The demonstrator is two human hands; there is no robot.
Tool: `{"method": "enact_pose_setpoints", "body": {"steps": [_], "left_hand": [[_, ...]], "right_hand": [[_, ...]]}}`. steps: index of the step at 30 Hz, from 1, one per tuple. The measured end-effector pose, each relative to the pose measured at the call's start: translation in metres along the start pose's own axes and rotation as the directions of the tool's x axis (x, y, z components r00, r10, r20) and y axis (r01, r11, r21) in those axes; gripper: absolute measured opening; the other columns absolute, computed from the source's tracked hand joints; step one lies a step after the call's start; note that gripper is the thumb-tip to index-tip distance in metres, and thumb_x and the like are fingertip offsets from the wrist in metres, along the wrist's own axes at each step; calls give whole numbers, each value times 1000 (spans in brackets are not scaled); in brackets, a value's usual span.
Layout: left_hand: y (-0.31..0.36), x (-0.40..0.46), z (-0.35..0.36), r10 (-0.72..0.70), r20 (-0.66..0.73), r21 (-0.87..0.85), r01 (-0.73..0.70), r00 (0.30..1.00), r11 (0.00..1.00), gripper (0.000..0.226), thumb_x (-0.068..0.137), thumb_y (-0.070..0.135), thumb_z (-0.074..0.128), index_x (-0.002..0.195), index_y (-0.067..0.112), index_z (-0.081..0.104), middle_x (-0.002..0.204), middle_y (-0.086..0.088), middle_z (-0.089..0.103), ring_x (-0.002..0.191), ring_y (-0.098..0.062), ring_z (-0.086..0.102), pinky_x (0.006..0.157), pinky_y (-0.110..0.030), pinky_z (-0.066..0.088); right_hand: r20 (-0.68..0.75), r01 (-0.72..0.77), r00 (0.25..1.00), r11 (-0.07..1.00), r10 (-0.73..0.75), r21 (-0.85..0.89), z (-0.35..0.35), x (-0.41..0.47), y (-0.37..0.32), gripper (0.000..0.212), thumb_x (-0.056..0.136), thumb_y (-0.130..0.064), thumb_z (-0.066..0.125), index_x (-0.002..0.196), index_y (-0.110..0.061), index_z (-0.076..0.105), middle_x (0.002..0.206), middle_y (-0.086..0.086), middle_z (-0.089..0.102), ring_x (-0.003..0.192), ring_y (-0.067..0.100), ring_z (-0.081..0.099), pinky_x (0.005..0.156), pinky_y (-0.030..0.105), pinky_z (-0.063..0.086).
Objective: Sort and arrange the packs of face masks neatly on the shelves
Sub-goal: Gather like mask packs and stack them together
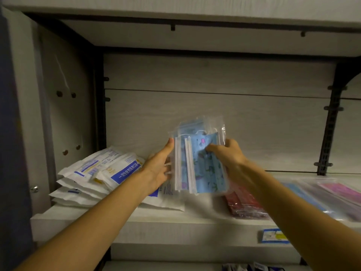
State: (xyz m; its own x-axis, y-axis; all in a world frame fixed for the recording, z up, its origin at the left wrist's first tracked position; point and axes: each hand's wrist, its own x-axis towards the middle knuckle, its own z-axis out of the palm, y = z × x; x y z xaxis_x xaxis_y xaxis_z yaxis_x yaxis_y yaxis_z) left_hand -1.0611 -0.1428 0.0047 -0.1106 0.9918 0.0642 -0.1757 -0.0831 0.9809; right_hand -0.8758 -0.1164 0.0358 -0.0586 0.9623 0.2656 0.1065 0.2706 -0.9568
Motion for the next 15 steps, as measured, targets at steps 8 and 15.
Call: {"method": "enact_pose_setpoints", "body": {"steps": [8,15], "left_hand": [[-3,-1,7,275,-179,180,-243,945,953,27,77,23,76,101,16,66,103,-13,70,96,-30,67,89,-49,53],[-10,-15,4,355,-168,200,-321,920,926,32,81,16,73,108,23,58,98,1,72,85,-17,71,71,-34,58]], "right_hand": [[12,169,985,980,-171,104,13,-6,18,34,89,-18,66,113,-19,42,107,7,62,87,20,66,68,36,56],[87,55,994,991,-66,125,11,-7,27,59,82,-26,74,126,-19,34,114,6,57,93,20,63,74,36,56]]}}
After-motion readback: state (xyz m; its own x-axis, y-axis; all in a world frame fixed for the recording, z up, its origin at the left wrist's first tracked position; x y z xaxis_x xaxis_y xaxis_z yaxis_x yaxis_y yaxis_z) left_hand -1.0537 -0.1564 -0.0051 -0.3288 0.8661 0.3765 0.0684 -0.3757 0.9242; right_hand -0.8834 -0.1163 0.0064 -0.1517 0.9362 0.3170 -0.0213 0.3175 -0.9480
